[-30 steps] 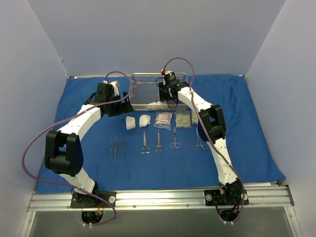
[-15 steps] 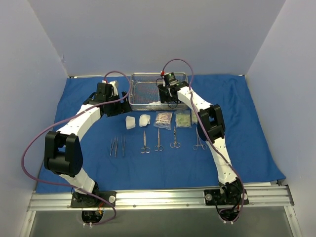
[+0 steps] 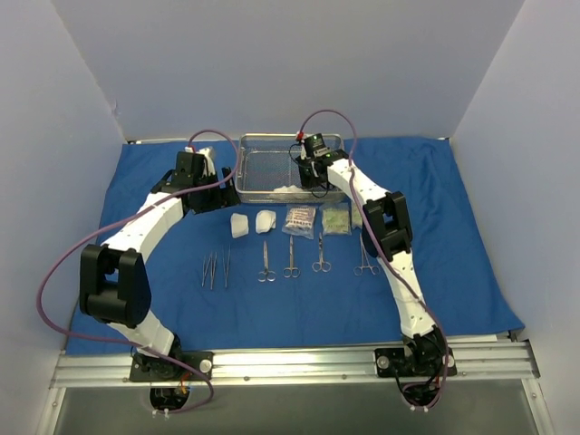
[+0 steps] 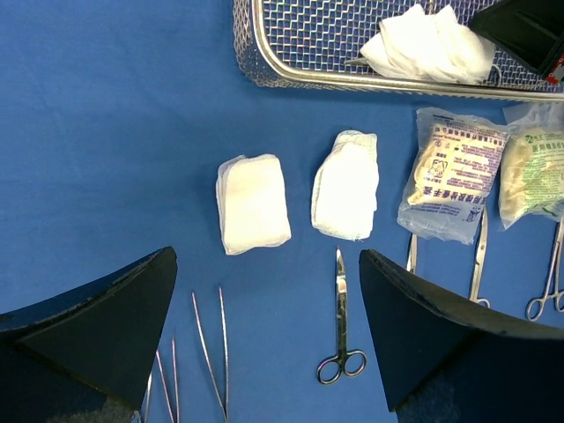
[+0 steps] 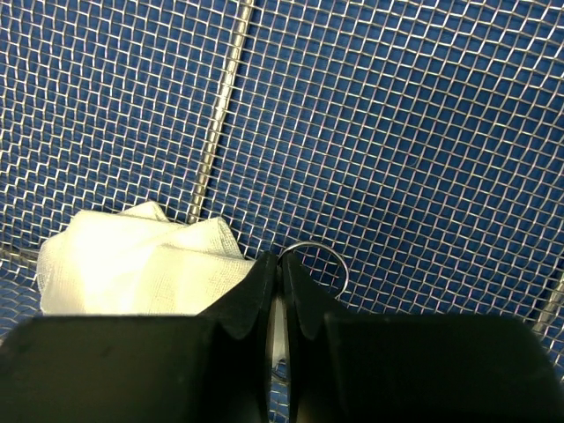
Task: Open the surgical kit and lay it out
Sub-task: Pick up the medical item from the container.
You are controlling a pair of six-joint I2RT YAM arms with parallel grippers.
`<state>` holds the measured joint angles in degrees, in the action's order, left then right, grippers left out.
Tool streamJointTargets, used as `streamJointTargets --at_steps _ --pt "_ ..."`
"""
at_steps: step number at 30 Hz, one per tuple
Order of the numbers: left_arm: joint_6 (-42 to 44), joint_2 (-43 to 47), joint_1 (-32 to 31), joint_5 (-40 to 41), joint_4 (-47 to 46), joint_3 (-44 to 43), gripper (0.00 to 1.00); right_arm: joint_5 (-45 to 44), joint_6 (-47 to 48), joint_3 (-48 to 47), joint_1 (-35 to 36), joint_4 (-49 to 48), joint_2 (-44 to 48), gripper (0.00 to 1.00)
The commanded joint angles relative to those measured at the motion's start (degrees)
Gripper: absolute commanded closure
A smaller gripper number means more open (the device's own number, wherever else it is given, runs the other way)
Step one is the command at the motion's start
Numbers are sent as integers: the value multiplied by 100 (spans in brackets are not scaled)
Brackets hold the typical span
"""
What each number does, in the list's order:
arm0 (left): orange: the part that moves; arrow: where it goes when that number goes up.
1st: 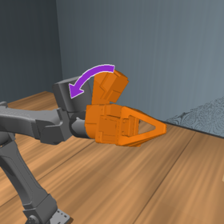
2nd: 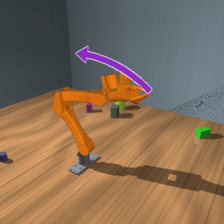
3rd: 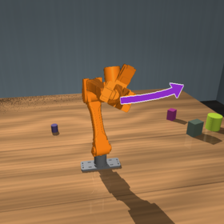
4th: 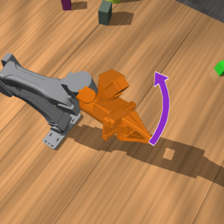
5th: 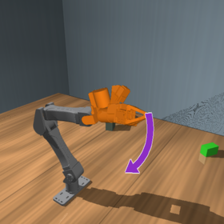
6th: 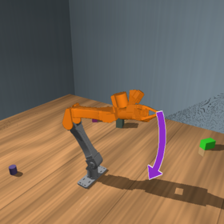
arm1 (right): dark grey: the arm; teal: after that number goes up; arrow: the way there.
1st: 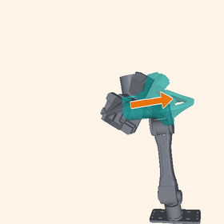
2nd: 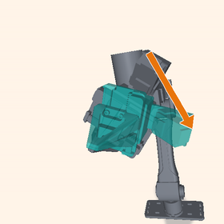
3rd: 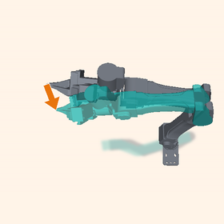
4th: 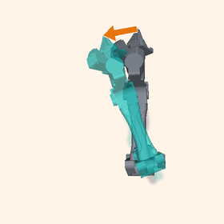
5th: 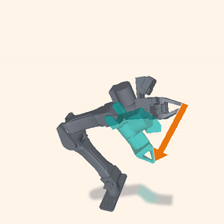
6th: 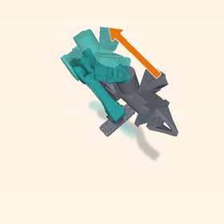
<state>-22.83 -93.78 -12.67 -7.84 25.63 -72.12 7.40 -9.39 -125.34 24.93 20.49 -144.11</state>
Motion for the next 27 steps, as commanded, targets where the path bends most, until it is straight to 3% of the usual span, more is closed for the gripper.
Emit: streamJointTargets --at_steps 1,16,27 --pt "59 334 1 98 -40 -162 6 288 16 27 30 105 173 100" --pt "-46 457 1 -331 -259 -136 6 77 481 1176 56 -1441 1745 100" --pt "-37 299 1 -1244 -708 -329 6 218 710 1547 117 -1610 2370 100"
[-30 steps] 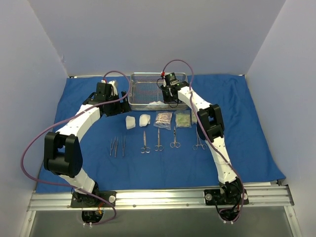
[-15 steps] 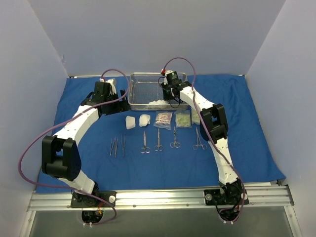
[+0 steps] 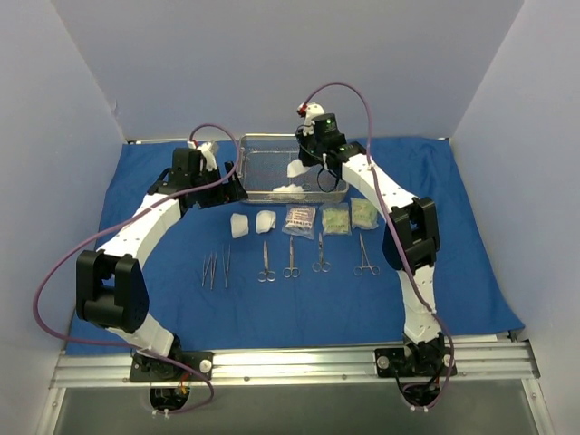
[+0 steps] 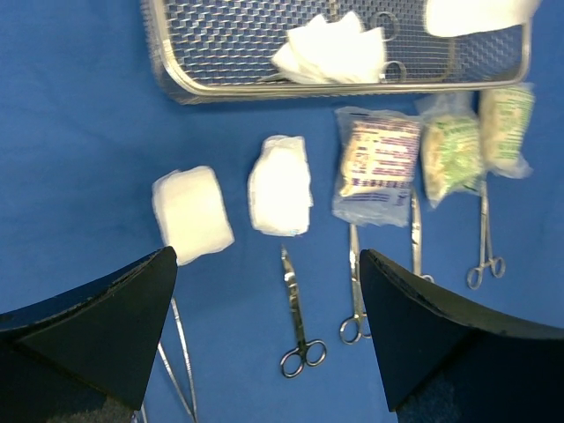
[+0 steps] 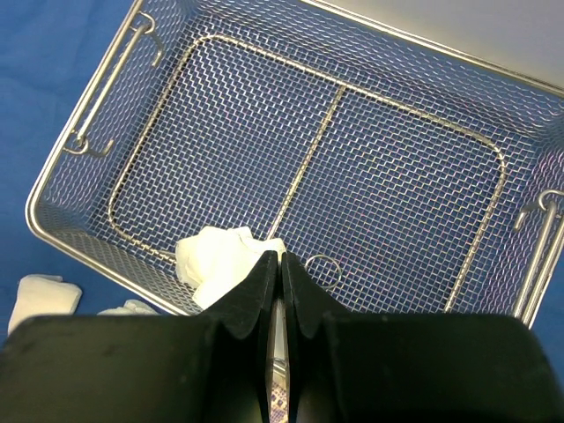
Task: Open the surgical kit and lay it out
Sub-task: Pick up the medical item from the container, then place the medical item in the surgical kit.
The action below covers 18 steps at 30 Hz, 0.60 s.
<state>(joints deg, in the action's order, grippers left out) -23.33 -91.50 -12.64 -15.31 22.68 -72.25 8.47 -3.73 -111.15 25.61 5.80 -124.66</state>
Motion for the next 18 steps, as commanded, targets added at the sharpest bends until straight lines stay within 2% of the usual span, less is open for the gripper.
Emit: streamJointTargets --at_steps 1,6,7,9,18 --pt "4 37 -1 -656 -465 -334 6 163 162 155 59 -132 469 100" --pt "-40 10 -1 -1956 -1186 -272 6 909 476 629 190 -176 978 100" --pt "-40 -8 -10 -2472 -1300 -255 6 1076 548 717 217 -167 1162 100" --pt "-31 -34 -54 -2809 -1581 -202 6 1471 688 997 296 -185 1356 100" --pt "601 -43 -405 -2908 -1301 -176 6 2615 1189 1728 665 -27 2235 100"
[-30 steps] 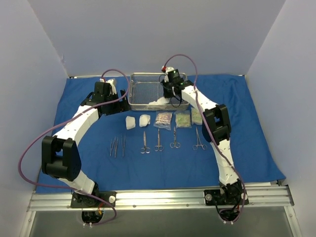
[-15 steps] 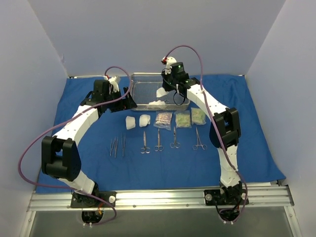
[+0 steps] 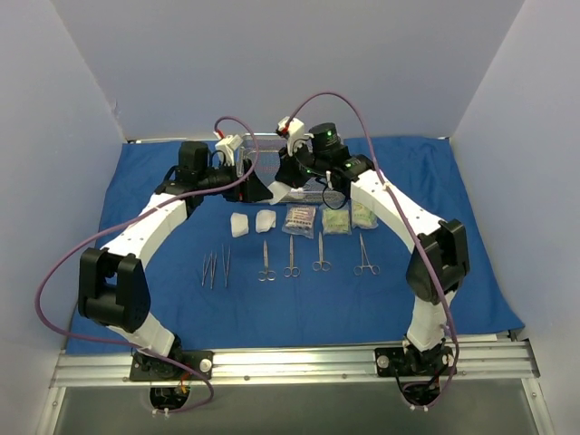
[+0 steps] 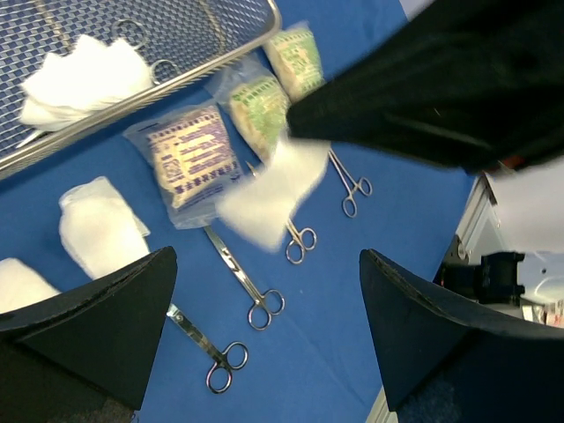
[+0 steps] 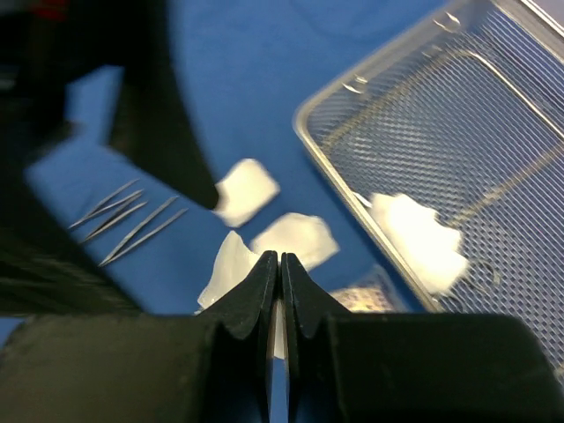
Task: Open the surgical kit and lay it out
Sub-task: Place the medical item in the surgical kit.
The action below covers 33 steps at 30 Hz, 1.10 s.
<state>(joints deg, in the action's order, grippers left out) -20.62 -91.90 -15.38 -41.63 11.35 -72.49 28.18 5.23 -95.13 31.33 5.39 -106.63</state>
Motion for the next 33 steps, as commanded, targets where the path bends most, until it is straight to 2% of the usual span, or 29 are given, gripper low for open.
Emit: streamJointTargets --at_steps 1,10,13,14,15,18,20,28,31,32,33 --pt "331 40 -176 -215 -195 -65 6 818 337 214 118 -2 546 100" --pt "243 409 -317 -205 -467 340 6 1233 575 302 207 305 801 100" --pt "164 602 -317 -267 -599 533 0 1084 531 311 198 296 828 100" --pt "120 664 -326 -276 -712 595 6 1032 523 311 207 296 828 100" --pt "33 708 -326 -285 -809 726 19 979 496 302 207 305 819 100" --pt "-56 892 -326 -328 -1039 894 32 1083 487 302 215 279 828 100" --pt "-73 919 -326 -451 -1213 921 36 1093 452 294 233 252 828 100" --pt "-12 867 -352 -460 -1223 894 37 1304 373 250 268 191 916 100" --pt "-12 875 -361 -452 -1223 894 49 1286 373 241 259 217 951 100" --pt "-29 884 -361 -460 -1232 912 58 1216 364 232 268 243 951 100" --pt "-56 928 -361 -452 -1241 921 62 1146 347 232 268 261 951 100"
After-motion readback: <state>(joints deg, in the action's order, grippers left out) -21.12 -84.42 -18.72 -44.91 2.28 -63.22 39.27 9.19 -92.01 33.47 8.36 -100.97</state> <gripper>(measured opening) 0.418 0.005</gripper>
